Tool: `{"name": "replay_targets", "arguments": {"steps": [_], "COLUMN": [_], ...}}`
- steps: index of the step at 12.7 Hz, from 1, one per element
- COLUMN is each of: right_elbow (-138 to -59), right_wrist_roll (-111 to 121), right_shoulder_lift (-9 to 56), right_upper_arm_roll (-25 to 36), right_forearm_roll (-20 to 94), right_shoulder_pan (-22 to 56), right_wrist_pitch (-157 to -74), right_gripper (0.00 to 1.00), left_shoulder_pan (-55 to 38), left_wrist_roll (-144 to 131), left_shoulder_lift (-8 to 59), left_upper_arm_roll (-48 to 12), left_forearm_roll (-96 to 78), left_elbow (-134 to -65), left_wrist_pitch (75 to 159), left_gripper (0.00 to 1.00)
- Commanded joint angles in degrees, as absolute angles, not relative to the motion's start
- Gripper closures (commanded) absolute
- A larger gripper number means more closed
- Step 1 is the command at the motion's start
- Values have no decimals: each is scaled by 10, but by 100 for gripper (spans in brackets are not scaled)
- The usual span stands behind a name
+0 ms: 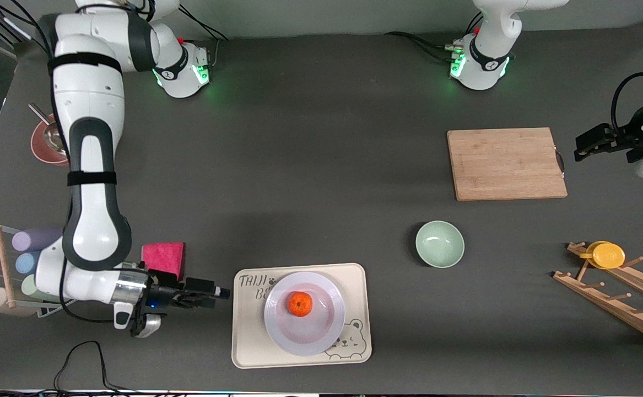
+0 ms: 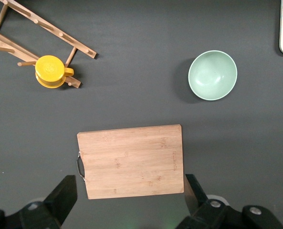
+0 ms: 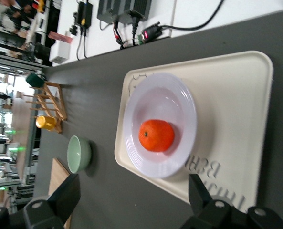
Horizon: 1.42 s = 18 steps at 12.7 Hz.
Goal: Place orange and plate with both arms
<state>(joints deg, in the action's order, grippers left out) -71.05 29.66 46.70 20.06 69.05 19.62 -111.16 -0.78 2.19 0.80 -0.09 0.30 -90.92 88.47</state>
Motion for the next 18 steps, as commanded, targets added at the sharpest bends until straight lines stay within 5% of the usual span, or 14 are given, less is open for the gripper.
{"name": "replay_targets", "arguments": {"steps": [1, 12, 18], "right_elbow": [-836, -1032, -1066], "right_wrist_roll": [269, 121, 20], "right_shoulder_lift": [355, 28, -49], "right_upper_arm_roll": [207, 231, 224], "right_forearm_roll": [584, 81, 34], "right_shoulder_pan": [211, 211, 221], "right_wrist_pitch": [-1112, -1034, -991], "right_gripper": [0, 0, 0], "left_shoulder_pan": [-9, -14, -14], "left_wrist_roll": [16, 18, 16], "left_shoulder_lift": [-3, -4, -2], "left_upper_arm_roll": [-2, -7, -7], "left_forearm_roll": [5, 11, 11], "left_elbow": [-917, -939, -934], "left_wrist_pitch": [882, 890, 887], "left_gripper": [0, 0, 0]}}
